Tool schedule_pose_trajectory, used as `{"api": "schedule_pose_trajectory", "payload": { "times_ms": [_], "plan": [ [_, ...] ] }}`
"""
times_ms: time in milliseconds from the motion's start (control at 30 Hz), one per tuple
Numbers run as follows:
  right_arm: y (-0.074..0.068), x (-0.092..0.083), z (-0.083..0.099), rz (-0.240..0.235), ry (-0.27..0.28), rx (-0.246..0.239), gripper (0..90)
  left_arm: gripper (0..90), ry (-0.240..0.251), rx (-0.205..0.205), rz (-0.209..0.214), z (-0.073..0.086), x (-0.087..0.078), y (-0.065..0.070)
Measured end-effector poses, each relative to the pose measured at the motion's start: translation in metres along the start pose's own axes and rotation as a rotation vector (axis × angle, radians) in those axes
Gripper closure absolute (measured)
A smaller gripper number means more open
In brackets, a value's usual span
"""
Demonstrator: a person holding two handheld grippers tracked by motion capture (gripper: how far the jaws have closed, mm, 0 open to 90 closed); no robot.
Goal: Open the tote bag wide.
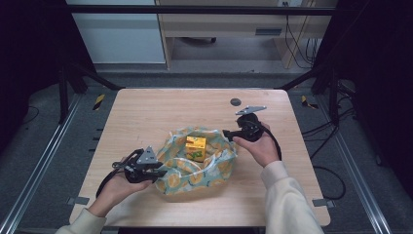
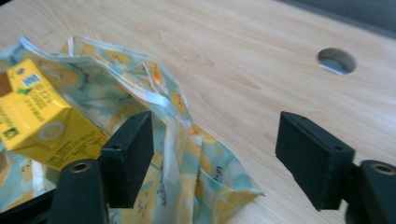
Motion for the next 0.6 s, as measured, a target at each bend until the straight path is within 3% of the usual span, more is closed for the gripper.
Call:
{"api": "schedule_pose_trajectory", "payload": {
  "times_ms": [67,200,333,600],
  "plan": [
    [0.001,-0.006,-0.003,0.004,0.012,0.002,25.4,57.9,0.003,-0.004,-0.007,-0.004,-0.002,-0.002],
    [0.001,-0.034,-0.012,0.01,0.054,0.004,20.8,46.2,-0.001,0.001,-0.027,-0.01,-0.008,-0.007],
    [-0.004,-0.046,-0.014,0.005,0.073,-0.004,19.9,39.5,-0.002,0.003,-0.047,-0.017,-0.013,-0.013],
    [-0.028,-0.065,0.0,-0.034,0.066,-0.064,15.8,32.5,-0.004,0.006,-0.084,-0.037,-0.024,-0.032]
  ]
}}
Point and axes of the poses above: each handheld gripper's, and its own axes: x roughly forward along the jaws, z roughly out of its underside, y roughly to its right, the point moved 10 cm from there along x, roughly forward along the jaws, and after that the axes turned 6 degrees about x, right-handed, at the moved point
